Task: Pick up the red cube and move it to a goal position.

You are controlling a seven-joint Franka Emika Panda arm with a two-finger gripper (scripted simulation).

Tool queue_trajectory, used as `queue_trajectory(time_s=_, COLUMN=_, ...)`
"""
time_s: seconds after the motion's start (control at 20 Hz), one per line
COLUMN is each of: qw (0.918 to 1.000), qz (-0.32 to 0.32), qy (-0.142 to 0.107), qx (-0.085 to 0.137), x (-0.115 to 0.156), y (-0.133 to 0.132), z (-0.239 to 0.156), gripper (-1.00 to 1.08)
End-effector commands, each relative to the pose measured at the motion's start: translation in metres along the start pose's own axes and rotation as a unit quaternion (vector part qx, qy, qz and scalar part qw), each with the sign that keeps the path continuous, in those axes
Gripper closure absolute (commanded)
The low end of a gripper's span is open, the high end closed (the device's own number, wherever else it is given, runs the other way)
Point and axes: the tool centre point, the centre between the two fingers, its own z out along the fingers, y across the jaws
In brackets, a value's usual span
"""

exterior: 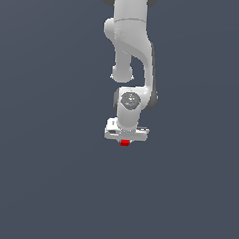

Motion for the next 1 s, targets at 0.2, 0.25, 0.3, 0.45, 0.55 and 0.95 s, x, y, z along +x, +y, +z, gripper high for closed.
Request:
queue_trajectory(time_s=0.2, qw=1.0000, qz=0.000, qy=0.000, qx=0.000, x=0.000, y=0.000, z=0.000, gripper=1.08)
queue_trajectory(time_s=0.25, qw=1.0000, qz=0.000, qy=0.000, qx=0.000, x=0.000, y=0.000, z=0.000, gripper=1.08)
queue_trajectory(time_s=0.3, qw=1.0000, qz=0.000, qy=0.000, qx=0.000, x=0.000, y=0.000, z=0.000, gripper=1.08)
queue_trajectory(time_s=0.45, qw=1.0000, qz=0.000, qy=0.000, qx=0.000, x=0.000, y=0.000, z=0.000, gripper=1.08)
queue_trajectory(time_s=0.55, qw=1.0000, qz=0.000, qy=0.000, qx=0.000, x=0.000, y=0.001, z=-0.002, gripper=1.08)
queue_trajectory(time_s=0.95, qw=1.0000, qz=0.000, qy=0.000, qx=0.000, x=-0.005, y=0.006, z=-0.029, gripper=1.08)
